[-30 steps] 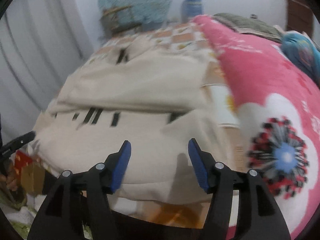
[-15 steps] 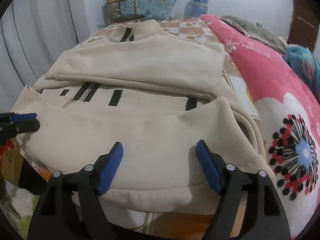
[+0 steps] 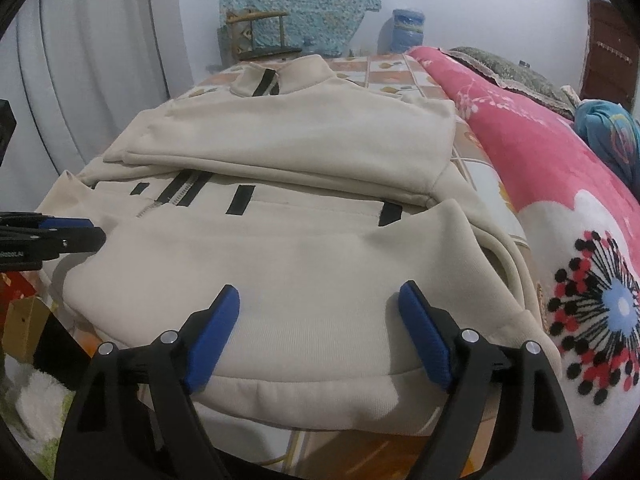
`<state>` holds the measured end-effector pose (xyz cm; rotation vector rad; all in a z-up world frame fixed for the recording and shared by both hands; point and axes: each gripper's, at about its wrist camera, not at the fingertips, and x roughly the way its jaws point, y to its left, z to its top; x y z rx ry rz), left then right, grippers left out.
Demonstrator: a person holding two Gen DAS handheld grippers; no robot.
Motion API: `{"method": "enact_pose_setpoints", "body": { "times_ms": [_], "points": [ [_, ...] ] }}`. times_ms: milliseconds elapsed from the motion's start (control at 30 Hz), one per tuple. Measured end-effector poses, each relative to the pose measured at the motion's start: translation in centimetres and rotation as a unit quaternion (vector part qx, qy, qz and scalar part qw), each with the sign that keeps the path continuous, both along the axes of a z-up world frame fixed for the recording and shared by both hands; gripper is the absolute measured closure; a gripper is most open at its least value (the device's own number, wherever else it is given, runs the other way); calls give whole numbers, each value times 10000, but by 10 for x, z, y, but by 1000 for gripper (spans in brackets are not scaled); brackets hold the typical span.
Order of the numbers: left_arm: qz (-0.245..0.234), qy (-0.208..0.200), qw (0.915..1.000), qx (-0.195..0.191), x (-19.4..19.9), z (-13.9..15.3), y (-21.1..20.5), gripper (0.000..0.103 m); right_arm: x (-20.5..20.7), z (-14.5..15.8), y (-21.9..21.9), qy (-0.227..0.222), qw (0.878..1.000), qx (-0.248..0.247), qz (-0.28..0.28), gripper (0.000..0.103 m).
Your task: Fold large clothes
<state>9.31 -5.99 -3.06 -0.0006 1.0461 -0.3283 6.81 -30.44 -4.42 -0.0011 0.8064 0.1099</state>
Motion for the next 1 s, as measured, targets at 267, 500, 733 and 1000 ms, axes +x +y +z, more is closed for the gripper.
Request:
{"method": "enact_pose_setpoints", "body": {
  "times_ms": [267,500,733,1000],
  "points": [
    [-9,-86,9999,142,-3,0,-4,60,-1,0,0,19,10000,-12,-2,23],
    [-104,-187,9997,122,-5,0,-2,60,2,3,3,156,9998,-74,-109,23],
    [-236,-345,9991,-59,-7,-1,4,60,-3,16,-14,248,9987,392,-203,23],
    [-266,-583,9978,-174,-10,-5,6,60,3,23,-22,469,9966,572,-377,30]
  ]
}}
